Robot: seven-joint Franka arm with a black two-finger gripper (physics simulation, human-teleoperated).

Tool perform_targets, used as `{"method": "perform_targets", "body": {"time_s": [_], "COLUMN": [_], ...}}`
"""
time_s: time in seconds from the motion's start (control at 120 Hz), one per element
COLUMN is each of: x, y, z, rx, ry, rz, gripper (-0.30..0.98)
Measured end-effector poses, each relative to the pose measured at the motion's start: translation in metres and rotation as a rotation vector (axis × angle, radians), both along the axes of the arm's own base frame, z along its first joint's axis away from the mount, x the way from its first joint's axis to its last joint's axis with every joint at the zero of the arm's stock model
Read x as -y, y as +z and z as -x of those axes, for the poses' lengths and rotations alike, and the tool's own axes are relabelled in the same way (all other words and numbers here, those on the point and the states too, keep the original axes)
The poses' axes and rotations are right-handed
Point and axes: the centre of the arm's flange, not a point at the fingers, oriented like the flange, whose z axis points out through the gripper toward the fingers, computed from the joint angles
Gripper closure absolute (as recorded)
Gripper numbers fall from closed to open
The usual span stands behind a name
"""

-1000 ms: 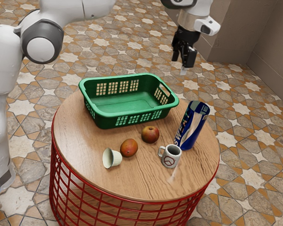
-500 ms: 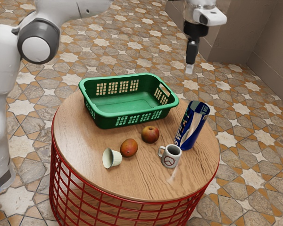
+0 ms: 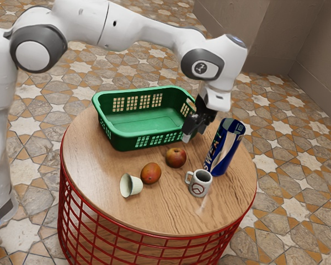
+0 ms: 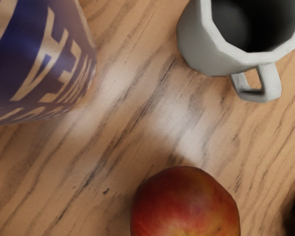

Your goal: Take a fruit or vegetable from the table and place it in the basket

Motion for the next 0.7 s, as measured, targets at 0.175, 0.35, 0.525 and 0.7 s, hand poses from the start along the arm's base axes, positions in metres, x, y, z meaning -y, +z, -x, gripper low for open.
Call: {"method": "perform_targets", "body": {"time_s": [0.175, 0.35, 0.525, 0.7], "x": [-0.005, 0.001, 0.003, 0.001], "y": [-0.034, -0.046, -0.063, -0.071], "z": [0.004, 0.017, 0.024, 0.024], "rx": [0.001, 0.016, 0.019, 0.028], "ry": [-0.106, -0.202, -0.268, -0.314], "rz": [0.009, 0.02, 0.03, 0.035], "gripper": [0.0, 0.0, 0.0, 0.0]}}
